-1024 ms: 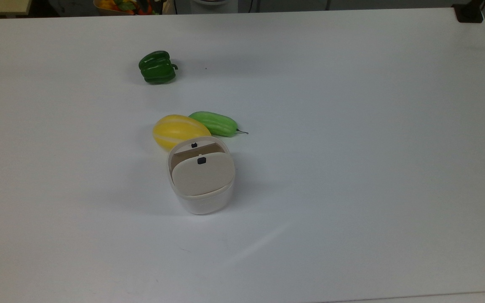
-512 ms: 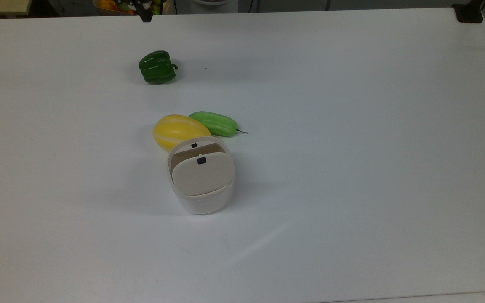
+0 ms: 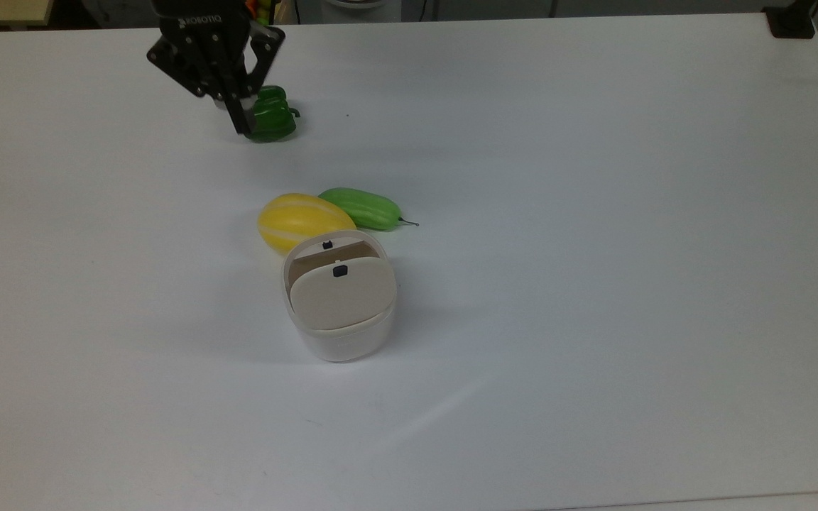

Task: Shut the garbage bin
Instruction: 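Move the gripper down toward the open lid of the white bin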

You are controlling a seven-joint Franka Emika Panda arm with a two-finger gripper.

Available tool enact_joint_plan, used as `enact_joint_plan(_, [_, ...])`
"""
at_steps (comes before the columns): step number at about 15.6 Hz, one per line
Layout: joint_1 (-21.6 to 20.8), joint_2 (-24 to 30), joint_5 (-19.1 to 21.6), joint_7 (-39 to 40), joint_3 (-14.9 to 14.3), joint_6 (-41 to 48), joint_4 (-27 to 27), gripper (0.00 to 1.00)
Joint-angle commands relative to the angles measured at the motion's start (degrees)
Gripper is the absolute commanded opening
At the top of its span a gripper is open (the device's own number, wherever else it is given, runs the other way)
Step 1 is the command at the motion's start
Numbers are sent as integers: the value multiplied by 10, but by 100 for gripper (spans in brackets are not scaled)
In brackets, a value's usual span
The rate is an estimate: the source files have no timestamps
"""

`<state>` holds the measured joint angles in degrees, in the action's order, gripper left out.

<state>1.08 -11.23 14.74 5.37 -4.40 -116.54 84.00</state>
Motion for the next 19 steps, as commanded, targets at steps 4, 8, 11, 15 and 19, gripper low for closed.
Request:
enact_joint_plan(4, [-41,-51,27,8,3,-211,2,0])
enact_joint_plan(8, [-67,-92,28,3,3,-291,2,0])
enact_joint_plan(11, [-77,-106,27,4,3,-305,2,0])
enact_joint_plan(15, [-84,-128,20,11,3,-305,2,0])
enact_joint_plan(19, [-84,-131,19,17,3,-294,5,0])
